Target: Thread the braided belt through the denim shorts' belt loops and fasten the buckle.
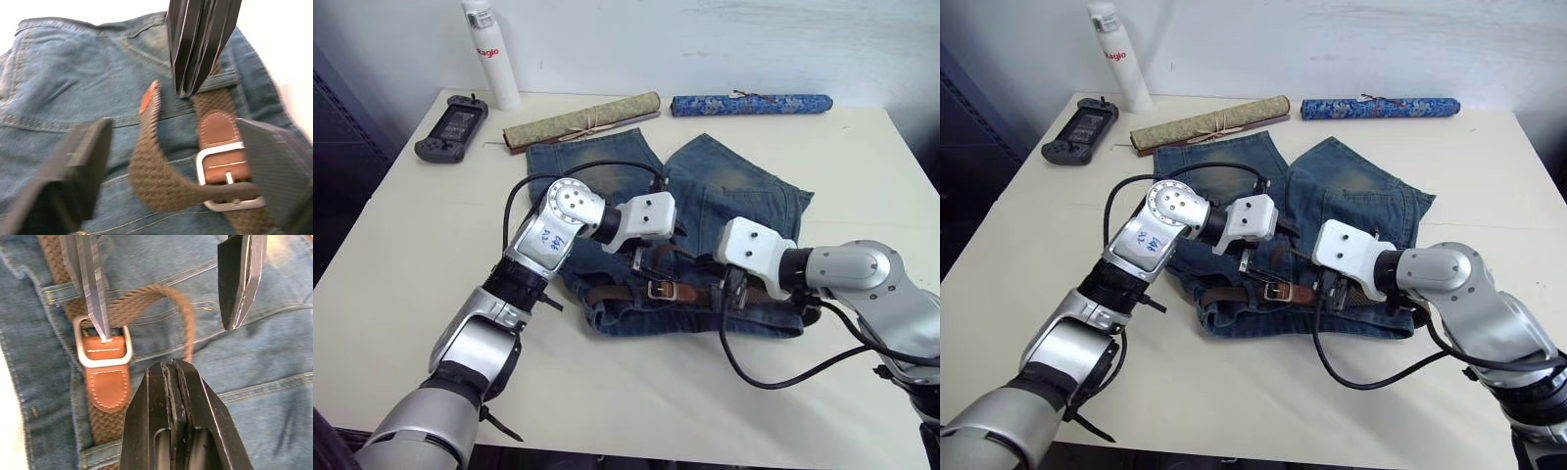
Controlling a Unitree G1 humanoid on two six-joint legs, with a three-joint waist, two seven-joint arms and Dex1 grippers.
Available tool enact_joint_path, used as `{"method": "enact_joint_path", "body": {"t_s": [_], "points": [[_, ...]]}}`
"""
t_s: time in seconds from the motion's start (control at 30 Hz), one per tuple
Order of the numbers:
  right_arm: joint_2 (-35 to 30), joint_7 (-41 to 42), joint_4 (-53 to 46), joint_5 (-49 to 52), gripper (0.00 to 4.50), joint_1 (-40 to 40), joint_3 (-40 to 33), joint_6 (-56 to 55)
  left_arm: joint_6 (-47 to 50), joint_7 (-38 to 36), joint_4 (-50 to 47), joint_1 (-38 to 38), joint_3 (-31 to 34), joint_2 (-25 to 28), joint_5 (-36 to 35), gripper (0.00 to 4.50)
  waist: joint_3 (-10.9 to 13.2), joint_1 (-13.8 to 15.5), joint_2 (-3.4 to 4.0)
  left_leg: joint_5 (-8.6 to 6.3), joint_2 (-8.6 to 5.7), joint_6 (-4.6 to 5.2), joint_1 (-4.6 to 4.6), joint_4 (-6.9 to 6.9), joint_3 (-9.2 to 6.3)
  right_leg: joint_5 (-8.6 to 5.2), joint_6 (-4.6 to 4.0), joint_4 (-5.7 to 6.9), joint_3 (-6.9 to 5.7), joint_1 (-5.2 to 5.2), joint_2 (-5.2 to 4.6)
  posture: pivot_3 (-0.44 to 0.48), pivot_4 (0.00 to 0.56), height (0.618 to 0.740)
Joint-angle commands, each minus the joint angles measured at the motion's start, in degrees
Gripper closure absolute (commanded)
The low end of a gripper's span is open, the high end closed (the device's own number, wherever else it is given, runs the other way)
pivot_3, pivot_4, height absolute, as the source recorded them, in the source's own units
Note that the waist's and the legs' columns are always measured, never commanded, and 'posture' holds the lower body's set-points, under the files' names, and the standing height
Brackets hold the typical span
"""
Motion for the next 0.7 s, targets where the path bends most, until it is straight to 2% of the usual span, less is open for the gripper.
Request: {"method": "enact_joint_path", "body": {"t_s": [0.03, 0.3, 0.37, 0.4, 0.43, 0.5, 0.7], "points": [[-0.6, -0.2, -0.6, 0.2, 4.50, -0.1, -2.3, -0.7, -1.6, -0.3, -1.1, -1.3, 0.4, 0.3, 0.5, 0.04, 0.0, 0.0, 0.00, 0.00, 0.00, 0.00, 0.00, 0.00, 0.00, 0.00, 0.00, 0.00, 0.00, 0.00, 0.00, 0.000, 0.150, 0.686], [-1.1, -2.0, 0.3, -0.5, 4.50, 2.3, -5.6, -0.4, -1.2, 1.6, 1.5, -2.8, 1.6, -0.4, 1.3, 0.04, 0.0, 0.0, -0.01, 0.01, 0.00, 0.01, 0.00, 0.03, 0.00, 0.00, 0.00, 0.05, 0.00, 0.00, 0.00, 0.000, 0.150, 0.686], [-0.8, -2.0, 1.1, -0.3, 3.84, 4.0, -5.2, -0.5, -0.3, 1.3, 1.2, -3.1, 1.8, -0.6, 0.9, 0.00, 0.0, 0.0, 0.00, 0.01, 0.00, 0.02, 0.00, 0.03, 0.01, 0.00, 0.00, 0.14, 0.00, 0.00, 0.00, 0.000, 0.150, 0.686], [-0.2, -2.5, 1.7, -0.6, 3.70, 4.9, -4.6, -0.9, -0.3, 1.3, 1.0, -3.3, 1.8, -0.6, 0.9, 0.00, 0.0, 0.0, -0.01, 0.01, -0.01, 0.02, 0.00, 0.04, 0.01, 0.00, 0.00, 0.29, 0.00, 0.00, 0.00, 0.000, 0.150, 0.686], [0.2, -3.2, 2.2, -1.4, 3.21, 5.7, -3.8, -1.7, -0.1, 1.3, 0.9, -3.4, 1.8, -0.6, 0.9, 0.00, 0.0, 0.0, -0.01, 0.01, -0.01, 0.02, 0.00, 0.06, 0.01, 0.00, 0.00, 0.32, 0.00, 0.00, 0.00, 0.000, 0.150, 0.686], [1.1, -4.7, 4.1, -3.8, 2.54, 7.1, -1.2, -3.5, 0.4, 1.2, 0.4, -3.7, 1.9, -0.6, 0.8, 0.00, 0.0, 0.0, -0.02, 0.01, -0.01, 0.02, -0.01, 0.10, 0.01, 0.00, 0.00, 0.34, 0.00, 0.00, -0.01, 0.000, 0.150, 0.686], [4.5, -8.4, 10.8, -8.4, 2.54, 8.3, 2.3, -7.7, 1.0, 0.8, -0.7, -3.9, 1.7, -0.5, 0.8, 0.00, 0.0, -0.2, -0.01, 0.01, 0.00, 0.02, 0.00, 0.20, 0.02, 0.00, 0.00, 0.43, 0.01, -0.01, 0.00, 0.000, 0.150, 0.686]]}}
